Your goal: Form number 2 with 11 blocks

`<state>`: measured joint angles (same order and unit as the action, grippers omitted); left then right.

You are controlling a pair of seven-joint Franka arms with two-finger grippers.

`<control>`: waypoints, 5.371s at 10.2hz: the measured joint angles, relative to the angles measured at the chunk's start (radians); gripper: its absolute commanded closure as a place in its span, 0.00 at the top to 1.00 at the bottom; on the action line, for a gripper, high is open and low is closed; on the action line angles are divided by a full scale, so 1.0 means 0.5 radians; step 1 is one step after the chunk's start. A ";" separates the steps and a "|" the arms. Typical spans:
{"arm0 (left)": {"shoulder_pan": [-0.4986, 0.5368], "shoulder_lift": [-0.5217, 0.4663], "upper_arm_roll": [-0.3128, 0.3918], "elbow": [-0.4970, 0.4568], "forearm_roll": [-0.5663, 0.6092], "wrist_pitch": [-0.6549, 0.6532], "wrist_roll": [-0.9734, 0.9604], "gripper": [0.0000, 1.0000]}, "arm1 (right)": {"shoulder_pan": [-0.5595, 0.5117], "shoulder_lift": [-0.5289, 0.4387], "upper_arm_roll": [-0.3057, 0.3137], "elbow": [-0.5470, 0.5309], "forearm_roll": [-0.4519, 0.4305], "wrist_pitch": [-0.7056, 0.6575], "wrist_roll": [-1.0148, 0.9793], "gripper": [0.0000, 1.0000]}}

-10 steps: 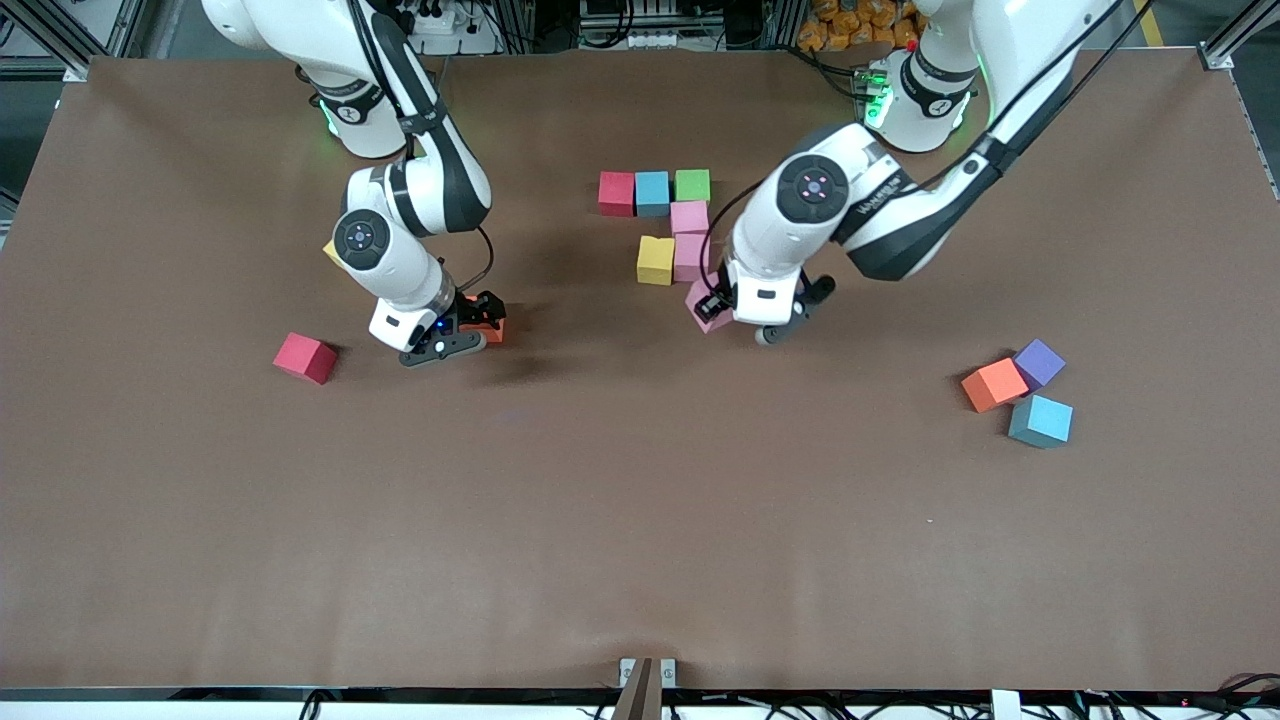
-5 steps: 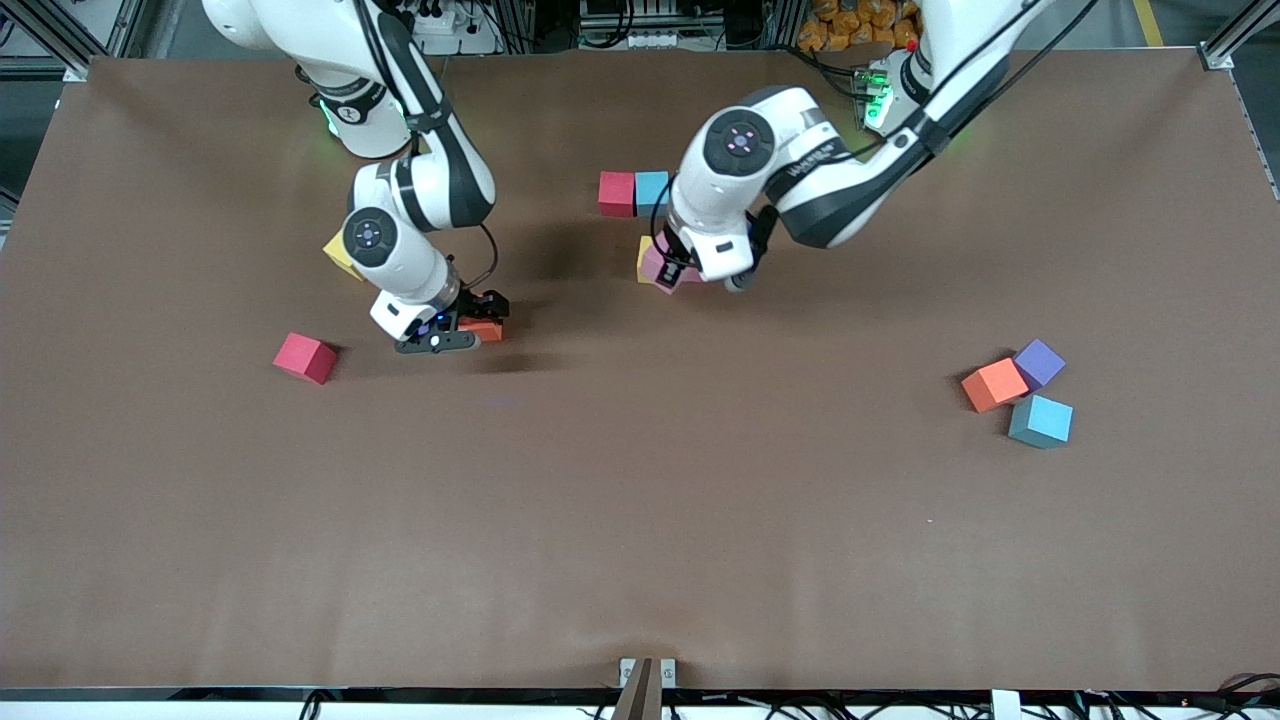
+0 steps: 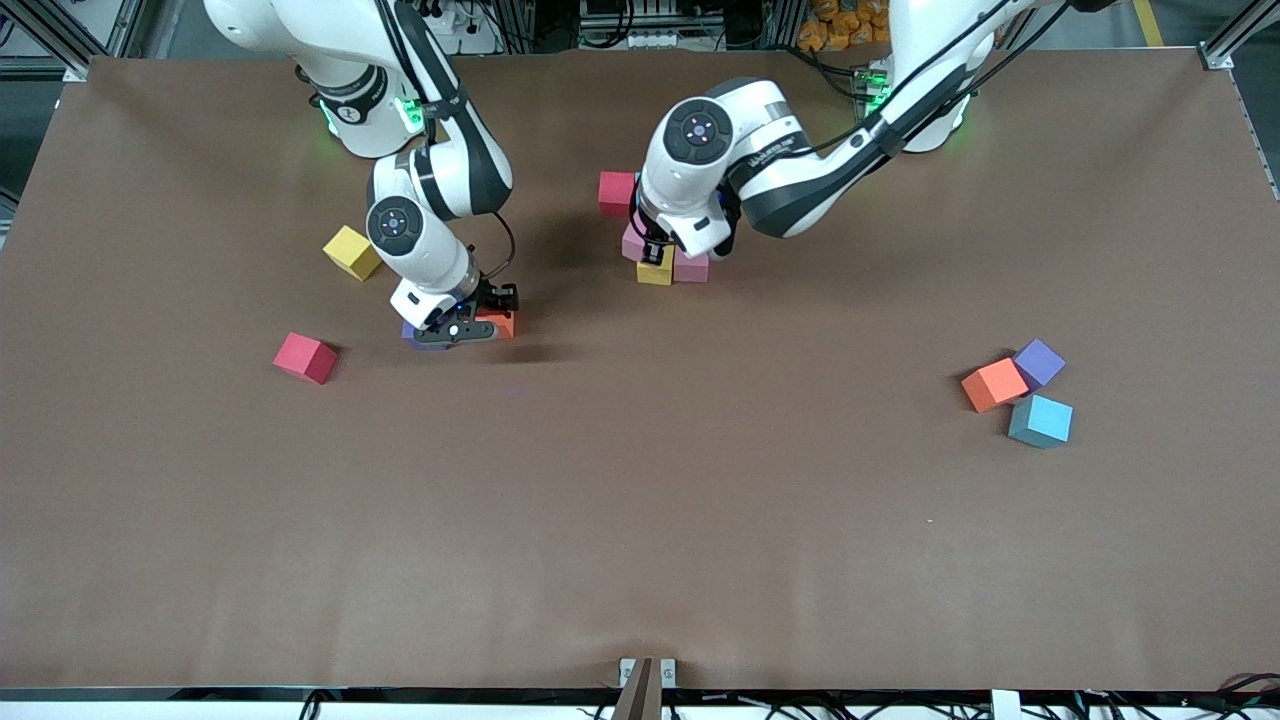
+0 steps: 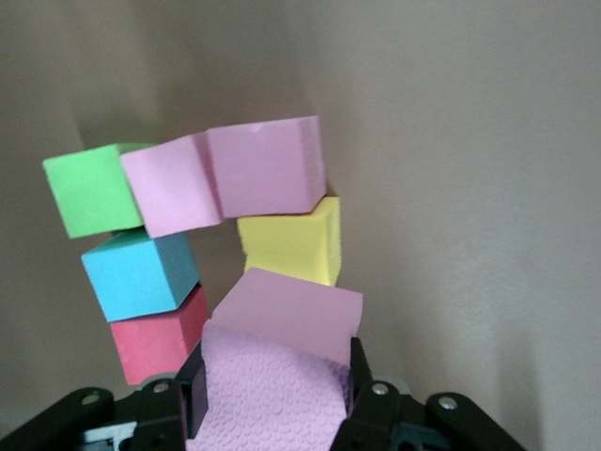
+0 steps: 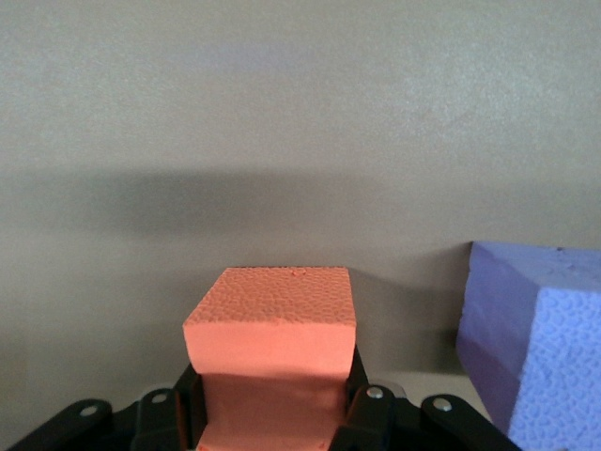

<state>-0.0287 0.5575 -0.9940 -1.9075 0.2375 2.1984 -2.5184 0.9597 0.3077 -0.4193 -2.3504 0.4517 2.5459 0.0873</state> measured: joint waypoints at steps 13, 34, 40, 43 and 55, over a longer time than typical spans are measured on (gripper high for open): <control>-0.551 0.084 0.483 0.221 -0.007 0.095 -0.441 0.25 | -0.132 -0.015 -0.156 0.264 0.000 -0.183 -0.397 0.18; -0.735 0.198 0.579 0.028 -0.013 0.475 -0.509 0.23 | -0.144 -0.015 -0.157 0.263 0.000 -0.197 -0.461 0.16; -0.736 0.199 0.619 0.015 -0.007 0.515 -0.509 0.24 | -0.144 -0.015 -0.157 0.263 0.000 -0.197 -0.462 0.16; -0.737 0.200 0.624 0.003 -0.007 0.530 -0.509 0.24 | -0.144 -0.015 -0.157 0.263 0.000 -0.197 -0.463 0.16; -0.753 0.219 0.687 0.003 0.055 0.567 -0.508 1.00 | -0.145 -0.015 -0.157 0.263 0.000 -0.196 -0.464 0.16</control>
<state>-0.4051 0.6667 -0.6507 -1.9061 0.2651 2.4819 -2.7726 0.8874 0.3003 -0.4977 -2.2191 0.4517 2.4477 -0.1446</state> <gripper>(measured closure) 0.093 0.436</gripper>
